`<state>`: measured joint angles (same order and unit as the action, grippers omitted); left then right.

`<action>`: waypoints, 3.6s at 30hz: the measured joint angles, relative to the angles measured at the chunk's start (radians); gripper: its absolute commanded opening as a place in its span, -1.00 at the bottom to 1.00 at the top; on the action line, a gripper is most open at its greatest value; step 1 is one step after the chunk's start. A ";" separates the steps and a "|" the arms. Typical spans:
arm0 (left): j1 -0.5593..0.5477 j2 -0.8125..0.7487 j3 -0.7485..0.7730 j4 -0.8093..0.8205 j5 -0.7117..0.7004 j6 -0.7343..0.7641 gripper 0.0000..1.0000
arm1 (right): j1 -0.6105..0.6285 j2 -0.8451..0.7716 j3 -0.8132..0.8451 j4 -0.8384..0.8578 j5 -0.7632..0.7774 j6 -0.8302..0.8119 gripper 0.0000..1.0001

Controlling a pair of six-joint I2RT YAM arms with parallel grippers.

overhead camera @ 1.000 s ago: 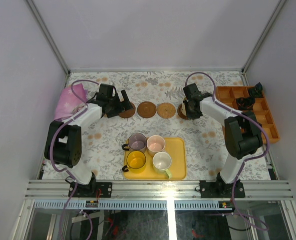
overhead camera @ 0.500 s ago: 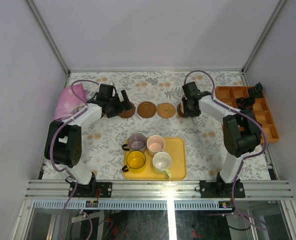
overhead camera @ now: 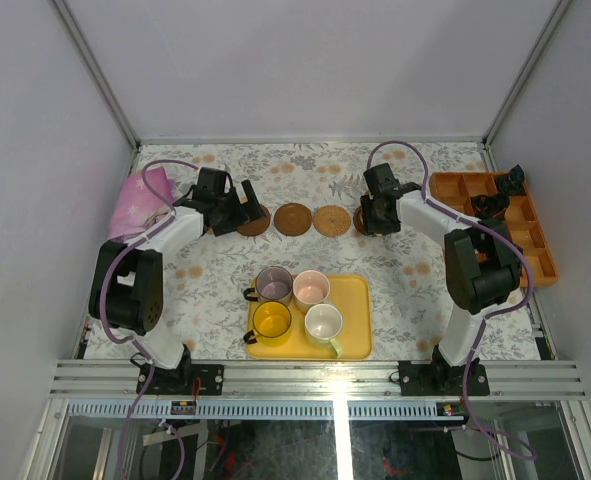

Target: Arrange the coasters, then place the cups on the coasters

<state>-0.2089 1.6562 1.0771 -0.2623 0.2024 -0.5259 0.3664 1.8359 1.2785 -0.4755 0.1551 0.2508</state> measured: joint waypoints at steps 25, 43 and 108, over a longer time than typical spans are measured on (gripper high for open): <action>0.000 -0.037 -0.048 0.000 0.000 0.000 1.00 | 0.000 -0.238 -0.068 -0.004 -0.028 0.033 0.39; 0.000 -0.079 -0.076 -0.002 0.000 0.001 1.00 | 0.003 -0.125 -0.113 0.069 -0.098 0.063 0.37; -0.028 -0.081 -0.103 0.005 0.000 0.007 1.00 | 0.066 -0.453 -0.122 -0.016 0.002 0.091 0.11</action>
<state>-0.2367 1.5749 0.9745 -0.2569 0.2028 -0.5186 0.4324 1.3827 1.1564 -0.4919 0.1574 0.3416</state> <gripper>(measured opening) 0.997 0.529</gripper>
